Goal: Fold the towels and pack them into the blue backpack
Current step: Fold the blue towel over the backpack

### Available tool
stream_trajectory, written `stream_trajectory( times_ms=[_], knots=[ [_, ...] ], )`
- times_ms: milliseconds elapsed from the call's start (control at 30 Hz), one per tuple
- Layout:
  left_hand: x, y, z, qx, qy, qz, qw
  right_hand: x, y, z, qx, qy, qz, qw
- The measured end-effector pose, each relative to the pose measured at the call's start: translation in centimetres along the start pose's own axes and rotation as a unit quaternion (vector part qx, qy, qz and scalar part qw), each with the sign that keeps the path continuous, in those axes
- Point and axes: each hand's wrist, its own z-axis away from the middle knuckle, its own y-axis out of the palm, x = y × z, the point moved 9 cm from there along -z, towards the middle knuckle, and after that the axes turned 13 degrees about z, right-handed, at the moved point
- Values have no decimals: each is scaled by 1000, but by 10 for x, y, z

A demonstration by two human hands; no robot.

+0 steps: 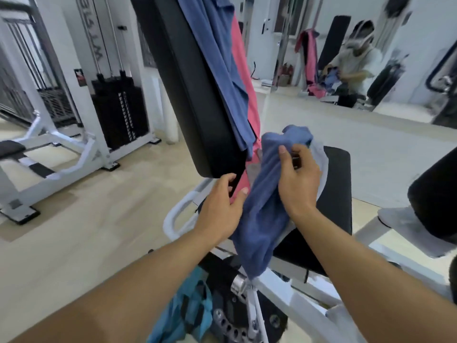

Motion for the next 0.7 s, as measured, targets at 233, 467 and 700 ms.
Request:
stream_trajectory(
  times_ms=[233,467,700],
  knots=[
    [-98,-37,40,0,-37,249,968,112,-65,56,-43,-168,-94,980],
    [-165,-88,102,33,-19,358,933,192,-60,128,119,-291,-97,944],
    [-158,-176,161,-92,32,252,963,213,-61,161,130,-229,-185,947]
  ],
)
